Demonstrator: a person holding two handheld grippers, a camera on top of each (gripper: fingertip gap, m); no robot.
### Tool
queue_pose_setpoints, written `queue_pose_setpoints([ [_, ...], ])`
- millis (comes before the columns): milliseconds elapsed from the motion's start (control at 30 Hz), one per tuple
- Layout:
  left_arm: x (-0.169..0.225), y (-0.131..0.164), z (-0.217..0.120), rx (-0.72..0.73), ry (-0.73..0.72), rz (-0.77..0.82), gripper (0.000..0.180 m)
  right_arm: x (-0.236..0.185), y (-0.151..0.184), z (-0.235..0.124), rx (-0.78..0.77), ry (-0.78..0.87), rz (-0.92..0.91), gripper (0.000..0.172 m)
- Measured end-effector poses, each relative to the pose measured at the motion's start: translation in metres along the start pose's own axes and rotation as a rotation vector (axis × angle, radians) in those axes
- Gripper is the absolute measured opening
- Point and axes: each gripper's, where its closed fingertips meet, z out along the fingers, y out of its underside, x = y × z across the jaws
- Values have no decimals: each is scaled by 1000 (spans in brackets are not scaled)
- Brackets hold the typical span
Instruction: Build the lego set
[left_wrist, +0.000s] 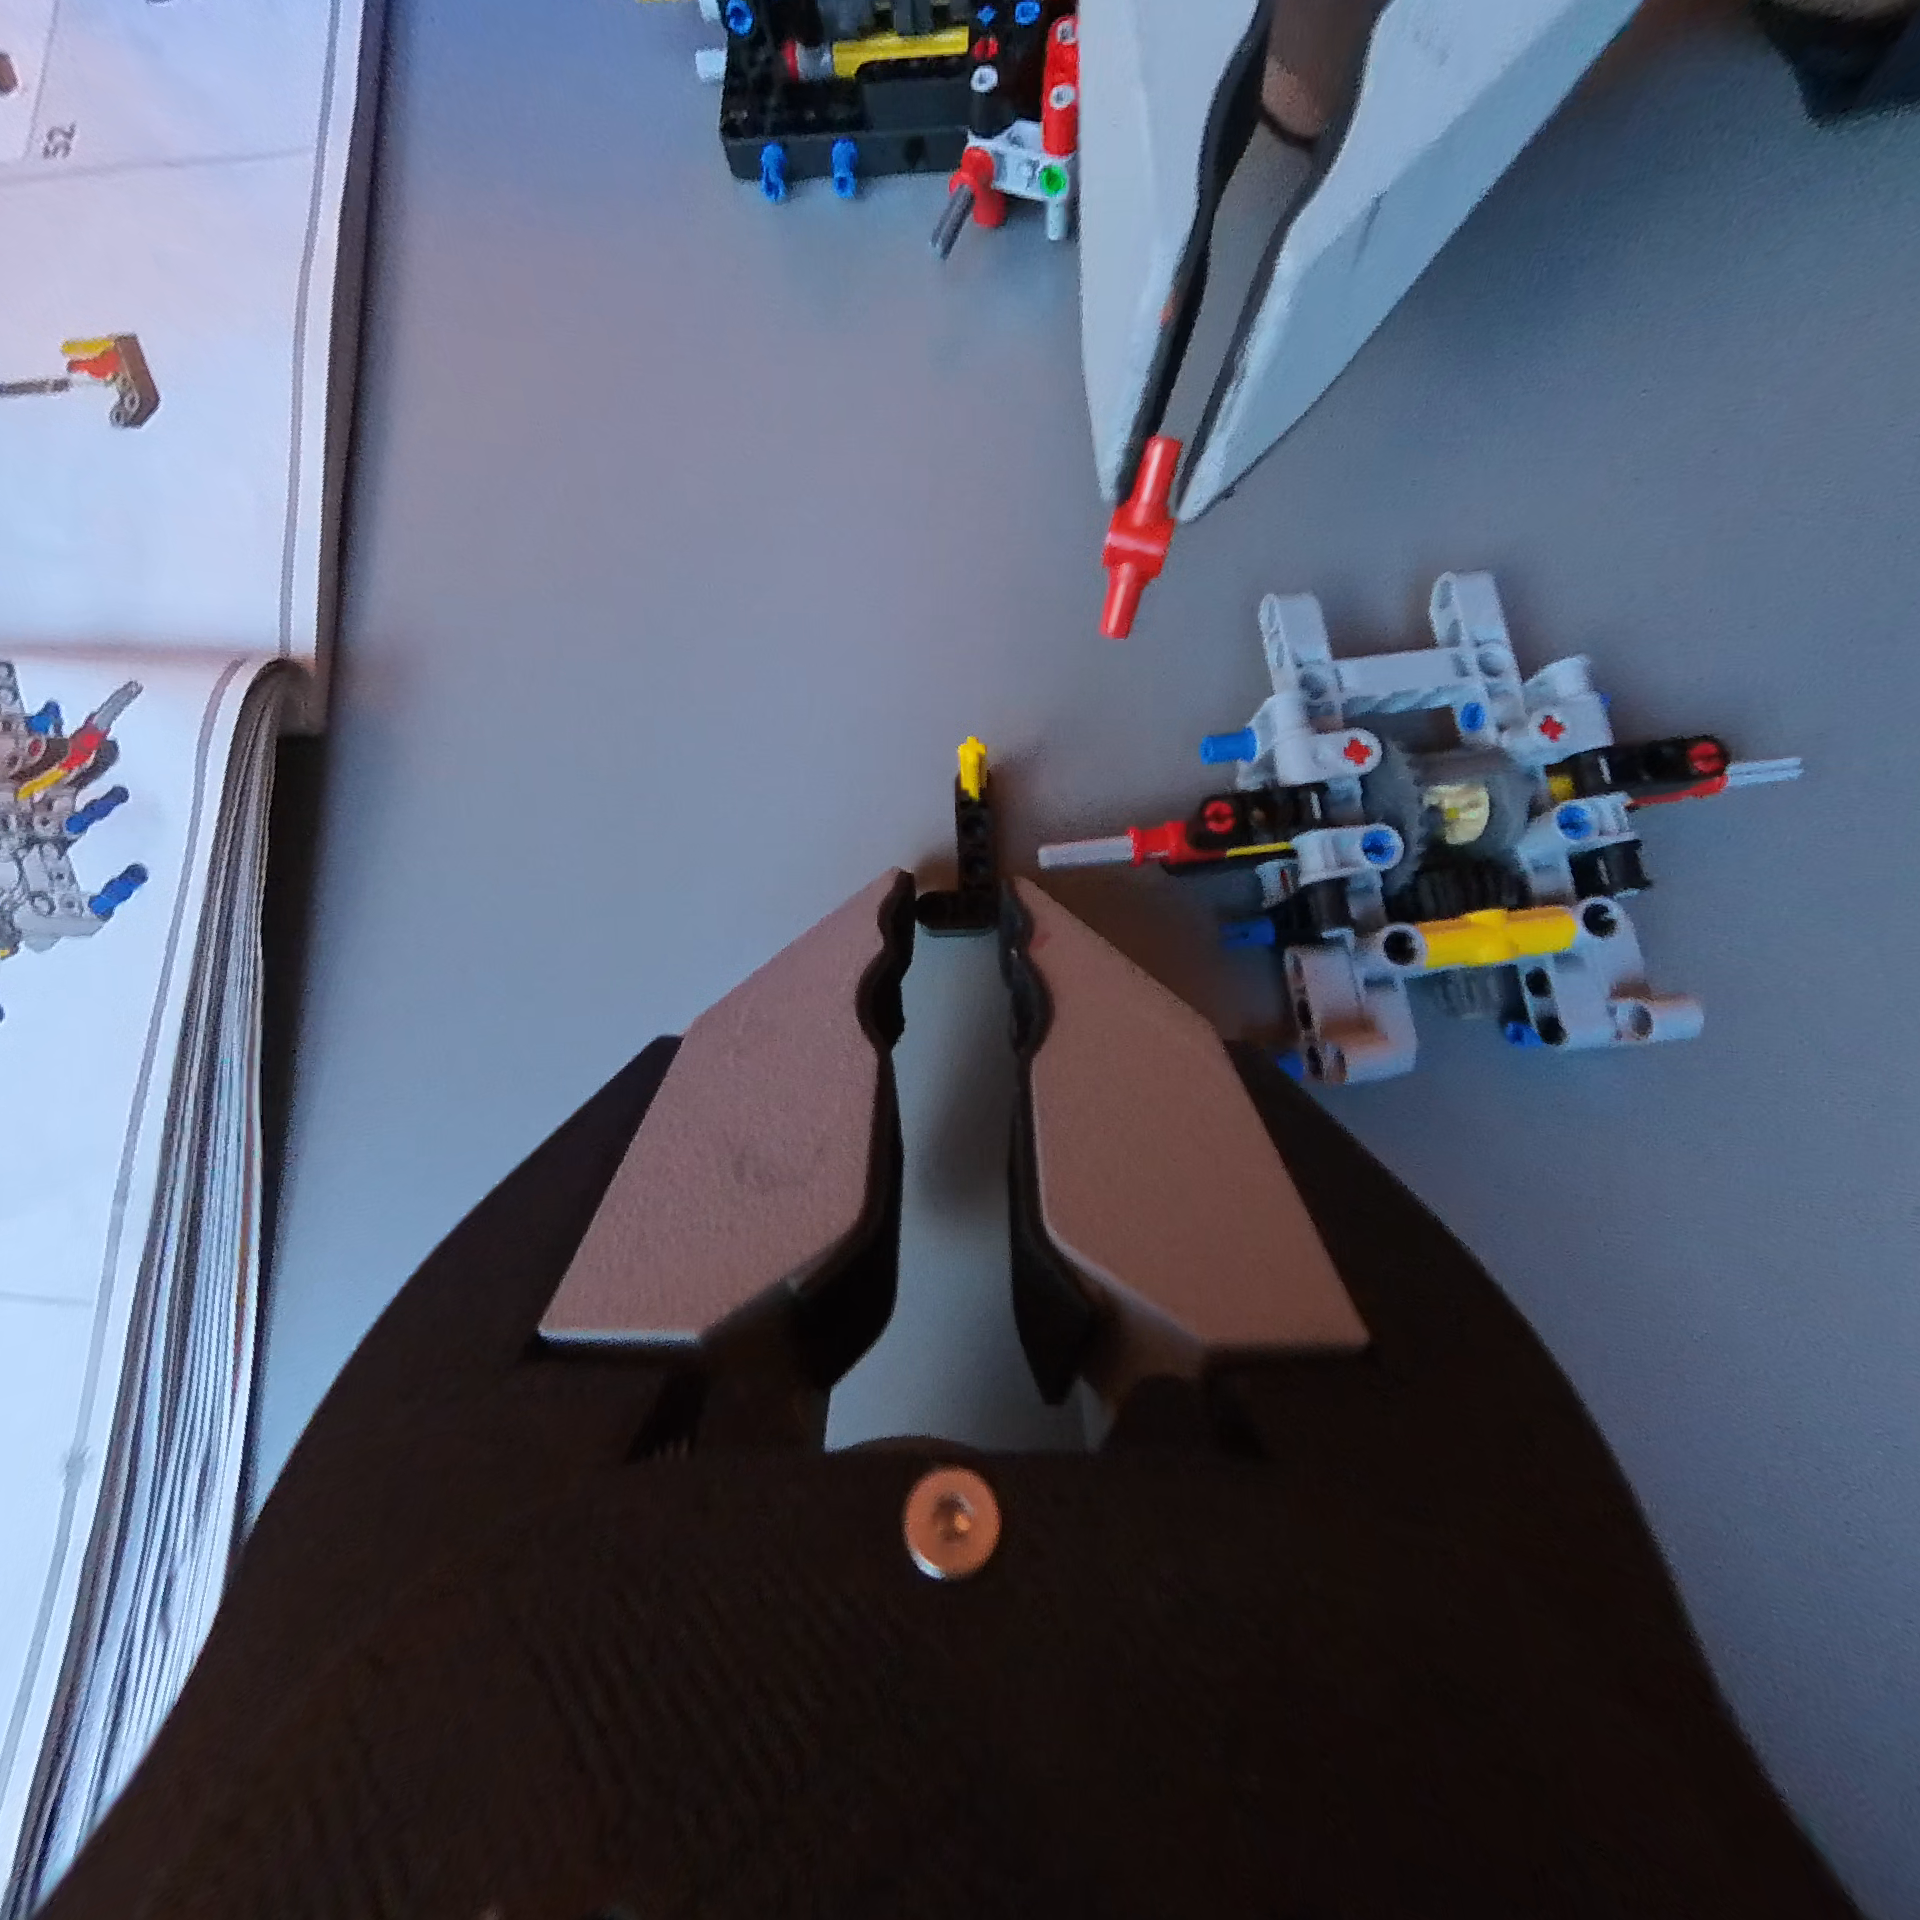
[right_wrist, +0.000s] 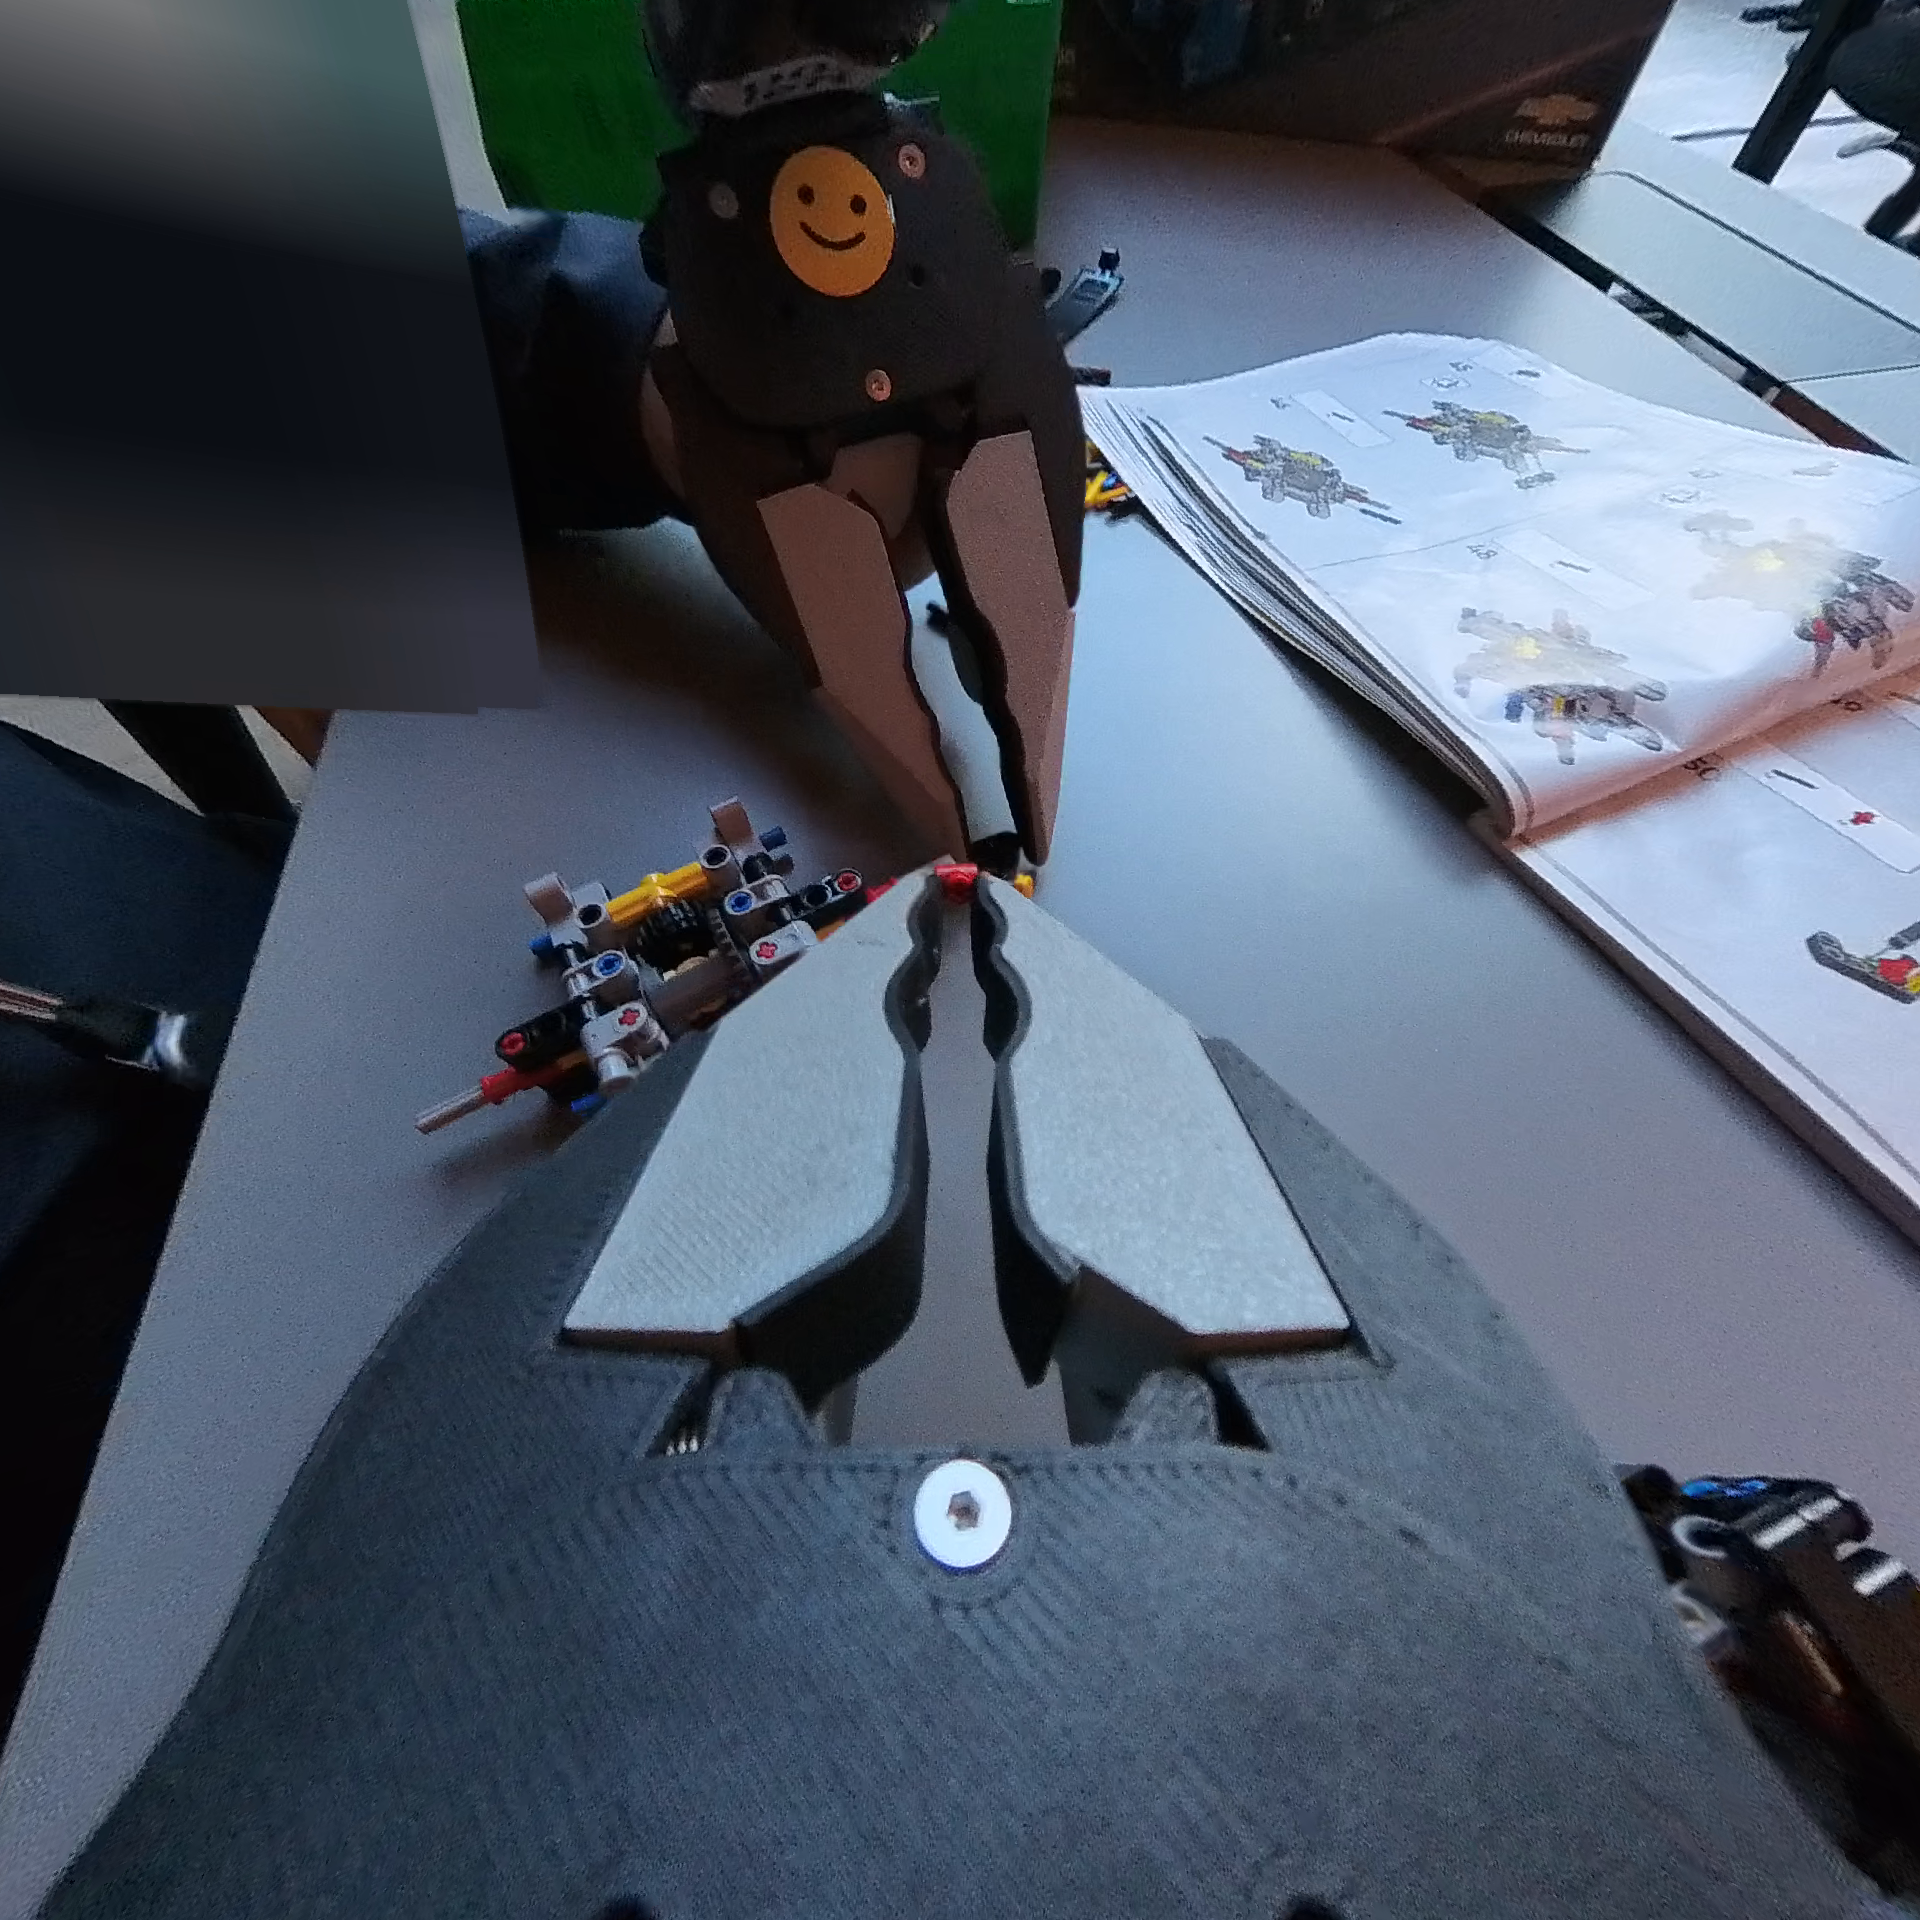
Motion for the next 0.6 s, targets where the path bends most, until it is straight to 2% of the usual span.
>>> queue_pose_setpoints([
  [167, 1, -6, 6, 63, 31, -26, 14, 10, -4, 1, -112, 35, -88, 2],
  [433, -4, -8, 8, 62, 7, 26, 14, 20, -7, 15, -421, -29, -236, 2],
  [600, -13, -11, 12, 63, 37, 13, 14, 27, -1, 23, -583, -79, -245, 2],
])
